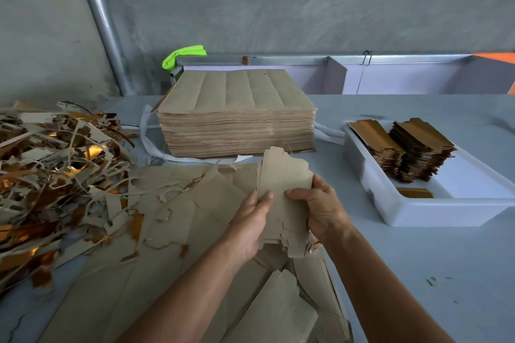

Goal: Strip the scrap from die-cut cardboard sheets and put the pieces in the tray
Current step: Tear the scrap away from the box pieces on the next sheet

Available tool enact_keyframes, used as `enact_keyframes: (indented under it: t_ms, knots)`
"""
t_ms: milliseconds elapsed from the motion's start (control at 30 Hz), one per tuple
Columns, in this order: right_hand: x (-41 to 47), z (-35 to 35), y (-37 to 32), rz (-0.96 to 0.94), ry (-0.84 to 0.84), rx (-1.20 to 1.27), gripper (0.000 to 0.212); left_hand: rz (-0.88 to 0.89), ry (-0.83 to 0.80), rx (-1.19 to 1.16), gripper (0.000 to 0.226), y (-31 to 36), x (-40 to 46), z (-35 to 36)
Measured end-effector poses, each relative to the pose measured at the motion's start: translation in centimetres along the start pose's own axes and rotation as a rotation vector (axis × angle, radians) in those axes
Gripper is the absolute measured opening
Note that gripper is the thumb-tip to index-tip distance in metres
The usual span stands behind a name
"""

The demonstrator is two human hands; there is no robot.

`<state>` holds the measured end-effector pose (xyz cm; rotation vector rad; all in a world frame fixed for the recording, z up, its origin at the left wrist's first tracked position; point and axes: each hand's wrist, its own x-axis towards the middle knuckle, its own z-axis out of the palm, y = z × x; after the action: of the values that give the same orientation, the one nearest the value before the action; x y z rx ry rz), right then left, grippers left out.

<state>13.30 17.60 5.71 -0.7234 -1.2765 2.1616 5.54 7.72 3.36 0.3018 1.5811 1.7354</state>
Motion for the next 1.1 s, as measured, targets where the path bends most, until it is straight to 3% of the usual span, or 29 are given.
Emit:
enact_keyframes:
  t_ms: [67,167,267,300,367,433,500,567,800,933,1000,1100]
  knots:
    - [0.0,-0.4,0.0,0.085,-0.02,0.077,0.023,-0.017,-0.056,-0.007,0.061,-0.2,0.3,-0.3]
    - [0.0,-0.9,0.3,0.186,-0.05,0.084,0.015,0.009,-0.087,0.0,0.058,-0.5,0.6,-0.4]
    - [0.3,-1.2,0.7,0.175,-0.035,-0.018,0.018,-0.02,-0.087,0.069,0.06,-1.1,0.3,-0.2]
    - [0.5,-1.3,0.8,0.168,-0.019,-0.039,0.017,-0.003,-0.078,0.078,0.051,-1.3,0.2,-0.2]
    - [0.9,-1.5,0.9,0.152,0.029,-0.063,0.016,0.093,0.087,0.155,0.021,-1.2,0.6,-0.5]
    - [1.4,-1.5,0.8,0.147,0.043,-0.11,0.017,0.144,0.449,0.274,0.011,-0.7,1.3,-1.5]
    - [1.9,-0.8,0.8,0.164,0.0,-0.158,0.02,0.099,0.726,0.331,0.019,0.2,1.7,-2.6]
    - [2.3,0.5,1.0,0.201,-0.053,-0.217,0.027,0.0,0.8,0.29,0.033,0.7,1.8,-3.3]
    - [3.0,4.1,3.1,0.314,-0.119,-0.481,0.037,-0.031,0.689,0.173,0.029,-0.1,3.4,-4.8]
    - [2.4,3.1,3.0,0.325,-0.087,-0.395,0.028,-0.05,0.684,0.088,0.031,0.1,3.8,-6.0]
    - [2.1,2.0,2.7,0.306,-0.111,-0.307,0.035,-0.069,0.669,0.092,0.041,0.6,4.0,-6.3]
    - [1.4,1.1,2.2,0.253,-0.19,-0.206,0.033,-0.117,0.497,-0.062,0.048,1.9,3.8,-5.8]
